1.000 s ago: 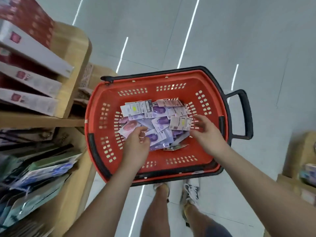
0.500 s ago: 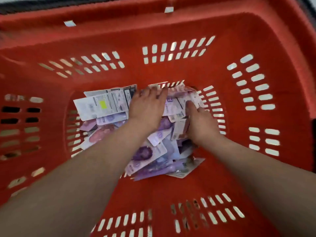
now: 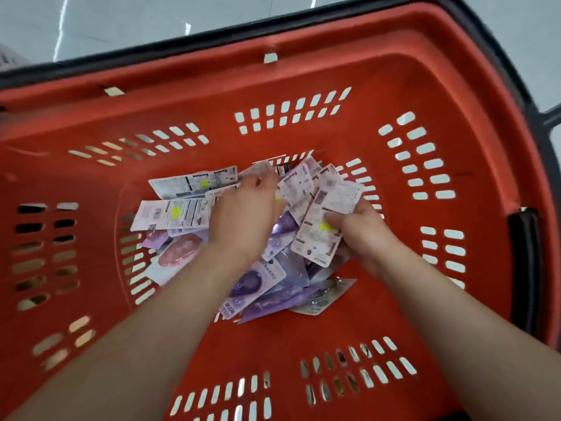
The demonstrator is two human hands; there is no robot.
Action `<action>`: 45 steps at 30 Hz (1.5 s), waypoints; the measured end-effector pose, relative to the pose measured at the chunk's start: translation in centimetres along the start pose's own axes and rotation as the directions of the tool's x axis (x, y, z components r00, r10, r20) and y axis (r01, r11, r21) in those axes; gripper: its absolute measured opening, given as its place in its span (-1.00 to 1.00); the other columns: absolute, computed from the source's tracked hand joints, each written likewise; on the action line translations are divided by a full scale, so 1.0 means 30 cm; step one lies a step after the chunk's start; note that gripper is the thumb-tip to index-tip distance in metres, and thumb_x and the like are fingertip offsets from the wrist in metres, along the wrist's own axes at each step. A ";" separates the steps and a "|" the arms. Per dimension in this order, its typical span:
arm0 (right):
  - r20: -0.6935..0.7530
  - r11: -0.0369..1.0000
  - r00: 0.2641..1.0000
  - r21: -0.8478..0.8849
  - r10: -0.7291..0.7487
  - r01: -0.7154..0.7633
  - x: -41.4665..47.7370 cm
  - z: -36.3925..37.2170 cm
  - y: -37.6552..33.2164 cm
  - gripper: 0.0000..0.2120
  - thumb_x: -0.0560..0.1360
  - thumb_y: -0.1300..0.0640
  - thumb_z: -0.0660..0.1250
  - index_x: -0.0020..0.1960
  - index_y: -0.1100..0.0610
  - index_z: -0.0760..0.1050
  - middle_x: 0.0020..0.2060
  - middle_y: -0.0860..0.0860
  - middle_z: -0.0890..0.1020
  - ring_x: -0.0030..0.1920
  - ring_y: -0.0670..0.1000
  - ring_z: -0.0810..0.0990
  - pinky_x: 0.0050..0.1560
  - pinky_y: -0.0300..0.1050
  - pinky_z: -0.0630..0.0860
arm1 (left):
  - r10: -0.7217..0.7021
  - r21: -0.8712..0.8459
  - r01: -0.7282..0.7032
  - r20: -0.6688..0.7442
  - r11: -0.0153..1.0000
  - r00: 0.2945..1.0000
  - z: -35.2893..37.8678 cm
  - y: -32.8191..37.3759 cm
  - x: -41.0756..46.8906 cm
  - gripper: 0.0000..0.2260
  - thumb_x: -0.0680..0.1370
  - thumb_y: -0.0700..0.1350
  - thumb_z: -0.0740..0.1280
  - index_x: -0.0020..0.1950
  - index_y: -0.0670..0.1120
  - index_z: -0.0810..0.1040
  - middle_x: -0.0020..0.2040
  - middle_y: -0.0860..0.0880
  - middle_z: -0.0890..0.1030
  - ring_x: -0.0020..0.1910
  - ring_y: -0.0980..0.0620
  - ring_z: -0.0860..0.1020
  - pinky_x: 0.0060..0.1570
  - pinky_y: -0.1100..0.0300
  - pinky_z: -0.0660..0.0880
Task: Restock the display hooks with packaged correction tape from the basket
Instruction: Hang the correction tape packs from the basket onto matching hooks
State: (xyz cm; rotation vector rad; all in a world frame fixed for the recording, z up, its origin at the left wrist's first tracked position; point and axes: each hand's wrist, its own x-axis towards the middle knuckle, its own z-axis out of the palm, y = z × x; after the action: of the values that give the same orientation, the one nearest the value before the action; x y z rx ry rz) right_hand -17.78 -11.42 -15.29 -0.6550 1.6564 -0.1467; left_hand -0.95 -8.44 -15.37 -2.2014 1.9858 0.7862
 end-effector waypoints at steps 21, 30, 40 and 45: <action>-0.116 0.988 0.985 -0.102 -0.130 0.118 0.007 0.002 0.151 -0.56 0.39 0.34 0.45 0.18 -0.02 0.50 0.04 -0.05 0.69 0.05 0.01 0.67 0.17 0.10 0.59 | -0.142 -0.295 0.241 0.318 0.925 0.937 0.165 0.108 0.164 -0.33 0.54 0.23 0.32 0.48 -0.14 0.27 0.38 -0.15 0.48 0.34 -0.20 0.44 0.29 -0.06 0.43; -0.079 0.995 0.992 -0.003 -0.102 0.102 0.010 -0.021 0.152 -0.62 0.48 0.40 0.39 0.07 -0.07 0.52 0.02 -0.07 0.66 0.00 -0.06 0.64 0.09 -0.06 0.59 | -0.290 -0.563 0.413 0.299 0.715 0.909 0.204 0.093 0.140 -0.85 0.57 -0.14 0.36 0.12 -0.12 0.64 0.06 -0.07 0.67 -0.01 -0.07 0.61 0.00 0.12 0.52; 0.022 0.997 0.997 0.013 -0.072 0.071 -0.038 0.011 0.108 -0.72 0.55 0.29 0.37 0.20 0.03 0.53 0.16 -0.03 0.65 0.09 0.01 0.64 0.13 0.03 0.60 | -0.348 -0.771 0.474 0.344 0.426 0.872 0.112 -0.051 -0.089 -0.78 0.63 -0.22 0.21 0.07 0.05 0.58 0.00 -0.04 0.67 0.01 -0.13 0.64 0.02 0.00 0.54; 0.066 0.930 0.971 -0.277 -0.231 0.240 -0.022 0.065 0.104 -0.65 0.55 0.20 0.37 0.33 0.06 0.50 0.16 -0.07 0.62 0.14 -0.08 0.57 0.19 -0.11 0.51 | -0.222 -0.785 0.503 0.451 0.362 0.864 0.129 0.014 -0.071 -0.86 0.59 -0.01 0.36 0.13 0.05 0.52 0.06 0.05 0.61 0.01 0.04 0.59 0.01 0.11 0.53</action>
State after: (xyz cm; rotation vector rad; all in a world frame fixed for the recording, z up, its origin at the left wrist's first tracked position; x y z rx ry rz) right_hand -16.95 -7.97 -16.52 -1.0710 1.5775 -0.0702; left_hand -2.67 -5.08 -17.72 -2.5725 0.8272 2.2849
